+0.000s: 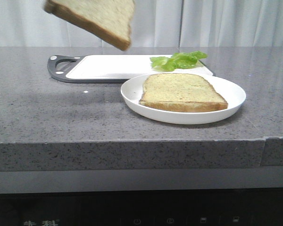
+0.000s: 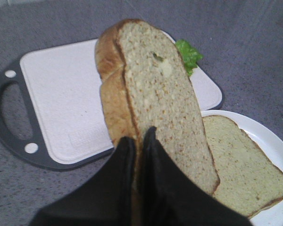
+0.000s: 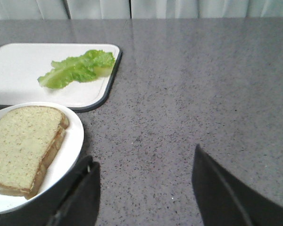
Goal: Left arm grabs bread, right arm adds lettuce
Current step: 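Lift the top bread slice off the plate with the left gripper, then reach the right gripper to the lettuce leaf on the cutting board and grasp it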
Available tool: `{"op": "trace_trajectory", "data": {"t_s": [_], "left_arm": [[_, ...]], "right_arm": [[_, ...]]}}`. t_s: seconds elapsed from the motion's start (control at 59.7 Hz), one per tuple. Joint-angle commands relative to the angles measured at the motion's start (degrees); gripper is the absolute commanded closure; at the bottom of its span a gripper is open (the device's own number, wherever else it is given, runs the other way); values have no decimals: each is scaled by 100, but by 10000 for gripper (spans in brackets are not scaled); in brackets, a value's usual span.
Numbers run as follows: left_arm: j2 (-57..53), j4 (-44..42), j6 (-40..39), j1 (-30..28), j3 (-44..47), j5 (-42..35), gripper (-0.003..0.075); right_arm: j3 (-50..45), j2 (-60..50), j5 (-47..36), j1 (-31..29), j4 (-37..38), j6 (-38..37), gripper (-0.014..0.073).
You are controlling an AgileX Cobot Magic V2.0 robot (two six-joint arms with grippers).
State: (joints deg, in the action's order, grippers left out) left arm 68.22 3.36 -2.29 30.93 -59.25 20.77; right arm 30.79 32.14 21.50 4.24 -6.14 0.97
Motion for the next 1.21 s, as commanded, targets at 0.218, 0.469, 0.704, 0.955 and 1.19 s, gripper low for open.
{"op": "trace_trajectory", "data": {"t_s": [0.218, 0.469, 0.704, 0.955, 1.19], "left_arm": [[-1807, -2781, -2518, -5, 983, -562, 741], [-2897, -4779, -4269, -5, 1603, 237, 741], [-3292, -5708, -5204, -5, 1764, 1026, 741], [-3338, -5732, -5204, -5, 1774, 991, 741], [-3338, -5732, -5204, -5, 1774, 991, 741]], "right_arm": [[1686, 2518, -664, 344, 32, 596, 140], [3867, 4967, -376, 623, 32, 1208, 140], [5706, 6554, 355, 983, 32, 1551, 140], [7307, 7932, 1234, 1084, 32, 1596, 140], [7873, 8483, 1519, 1084, 32, 1596, 170]]}}
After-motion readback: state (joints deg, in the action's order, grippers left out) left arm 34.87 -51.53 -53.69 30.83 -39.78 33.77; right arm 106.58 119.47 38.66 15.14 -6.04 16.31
